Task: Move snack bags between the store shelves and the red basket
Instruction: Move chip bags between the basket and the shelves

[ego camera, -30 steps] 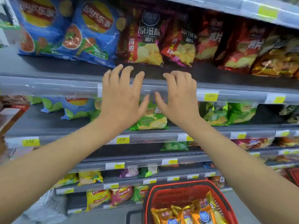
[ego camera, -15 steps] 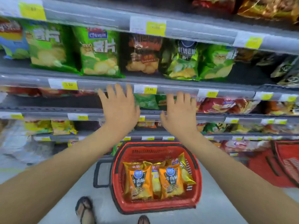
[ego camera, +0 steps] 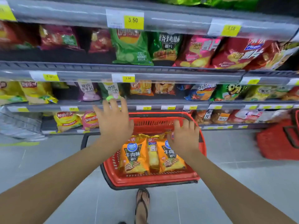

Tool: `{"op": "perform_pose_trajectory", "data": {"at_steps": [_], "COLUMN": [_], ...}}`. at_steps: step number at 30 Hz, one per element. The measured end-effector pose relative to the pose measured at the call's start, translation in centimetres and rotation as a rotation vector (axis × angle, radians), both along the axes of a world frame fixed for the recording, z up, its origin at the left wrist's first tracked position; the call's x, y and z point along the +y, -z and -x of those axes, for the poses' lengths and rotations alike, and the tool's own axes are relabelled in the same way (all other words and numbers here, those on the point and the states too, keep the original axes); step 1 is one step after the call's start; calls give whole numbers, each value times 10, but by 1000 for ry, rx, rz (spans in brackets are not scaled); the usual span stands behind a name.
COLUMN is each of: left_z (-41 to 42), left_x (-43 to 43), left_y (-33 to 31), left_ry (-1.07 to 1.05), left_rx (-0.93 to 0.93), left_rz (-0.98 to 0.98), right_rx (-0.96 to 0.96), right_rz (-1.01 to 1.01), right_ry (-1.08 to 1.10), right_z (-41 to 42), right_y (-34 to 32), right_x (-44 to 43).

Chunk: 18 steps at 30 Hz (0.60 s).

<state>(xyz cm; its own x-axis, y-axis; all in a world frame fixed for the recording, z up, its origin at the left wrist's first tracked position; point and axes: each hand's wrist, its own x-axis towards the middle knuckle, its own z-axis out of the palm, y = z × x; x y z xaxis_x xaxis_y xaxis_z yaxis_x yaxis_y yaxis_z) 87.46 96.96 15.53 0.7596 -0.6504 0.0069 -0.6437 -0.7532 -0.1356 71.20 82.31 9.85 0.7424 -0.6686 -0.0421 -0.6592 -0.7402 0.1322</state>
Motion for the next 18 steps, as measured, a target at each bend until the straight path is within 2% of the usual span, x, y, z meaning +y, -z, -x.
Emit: {"op": "perform_pose_trajectory", "data": {"at_steps": [11, 14, 18], "left_z": [42, 51, 51], "left_x": [25, 27, 32], "left_y": [232, 287, 345], "left_ry": [32, 30, 22], "left_rx": [55, 155, 444], "left_rz": [-14, -38, 24], "right_rx": [163, 91, -157], "right_rz": [-179, -265, -465], "right_ry": [238, 358, 563], "right_z": [56, 61, 71], "right_y": [209, 253, 297], "right_x": [6, 5, 4]}}
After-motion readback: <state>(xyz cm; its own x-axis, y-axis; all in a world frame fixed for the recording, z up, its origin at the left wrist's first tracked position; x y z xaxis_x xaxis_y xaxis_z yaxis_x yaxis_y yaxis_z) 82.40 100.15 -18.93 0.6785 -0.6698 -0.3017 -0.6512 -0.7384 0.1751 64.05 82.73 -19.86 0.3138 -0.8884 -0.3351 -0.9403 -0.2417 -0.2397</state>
